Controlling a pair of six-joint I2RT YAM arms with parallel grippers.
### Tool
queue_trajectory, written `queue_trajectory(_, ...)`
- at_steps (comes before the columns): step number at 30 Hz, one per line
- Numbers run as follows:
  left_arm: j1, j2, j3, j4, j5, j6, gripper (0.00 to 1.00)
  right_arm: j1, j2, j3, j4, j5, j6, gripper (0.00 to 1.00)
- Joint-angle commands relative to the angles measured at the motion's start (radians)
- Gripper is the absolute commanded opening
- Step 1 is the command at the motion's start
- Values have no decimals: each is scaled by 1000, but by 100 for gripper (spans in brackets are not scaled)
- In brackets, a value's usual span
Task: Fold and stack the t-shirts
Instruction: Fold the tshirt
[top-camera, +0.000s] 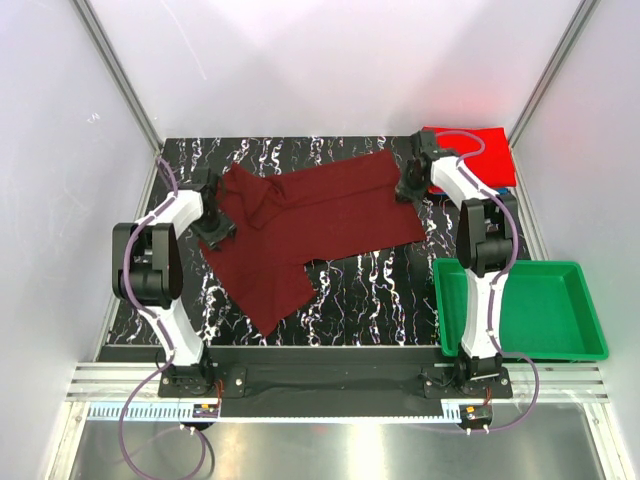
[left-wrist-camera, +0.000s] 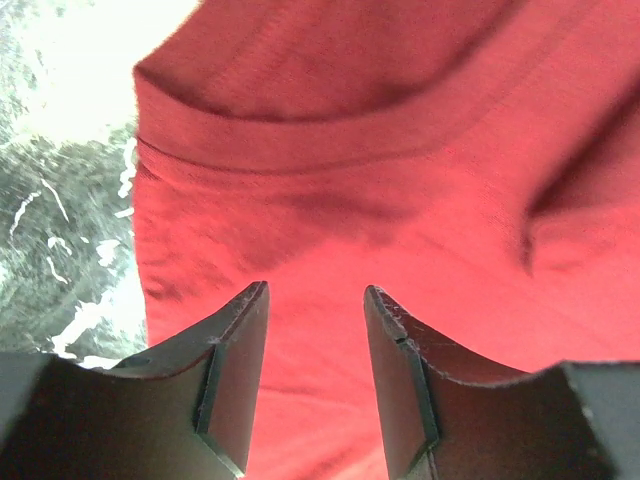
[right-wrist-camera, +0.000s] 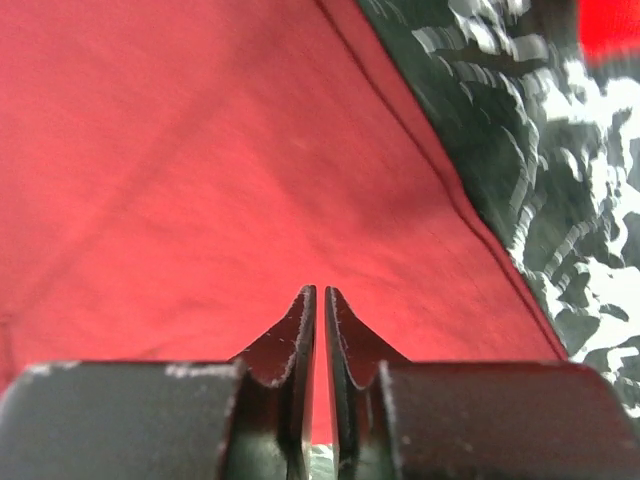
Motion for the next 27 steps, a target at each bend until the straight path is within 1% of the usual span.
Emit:
queue_trajectory(1, 12, 26, 1, 1, -33, -16, 47, -6, -17, -44, -22, 78, 16, 12)
queue_trajectory(3, 35, 49, 5, -6, -45, -19, 47, -6, -17, -70, -40, 104, 33, 11)
queue_trajectory(5, 58, 69, 19, -23, -96, -10, 47, 0, -26, -99, -62, 114, 60, 10)
queue_trajectory(7, 81, 88, 37, -43, -113, 7, 46, 12, -55, -162, -69, 134, 82, 10)
queue_trajectory(11, 135, 131, 106, -71, -177, 22, 46, 69, -112, -277, -80, 166, 148, 9)
queue_trajectory(12, 141, 149, 143, -78, -187, 24, 46, 95, -118, -315, -89, 196, 165, 9)
queue_trajectory(17, 178, 194, 243, -137, -272, 44, 46, 115, -179, -403, -164, 243, 296, 9)
queue_trajectory(19, 193, 200, 309, -169, -273, 57, 46, 134, -236, -448, -193, 243, 321, 9)
queue_trajectory(21, 195, 186, 364, -178, -236, 108, 47, 155, -306, -487, -194, 218, 324, 11)
queue_trajectory(22, 190, 163, 424, -160, -175, 175, 48, 170, -326, -501, -166, 195, 323, 13)
queue_trajectory(23, 172, 146, 442, -129, -124, 215, 50, 172, -348, -512, -142, 113, 306, 15)
queue_trajectory(24, 158, 131, 462, -91, -65, 255, 51, 174, -381, -530, -114, 65, 298, 17)
queue_trajectory(25, 143, 119, 491, -7, 64, 325, 52, 175, -394, -535, -50, 12, 280, 20)
queue_trajectory(26, 102, 118, 527, 16, 107, 353, 54, 177, -406, -537, -21, -68, 274, 21)
queue_trajectory(27, 74, 134, 574, 7, 105, 363, 55, 178, -415, -523, 5, -104, 263, 23)
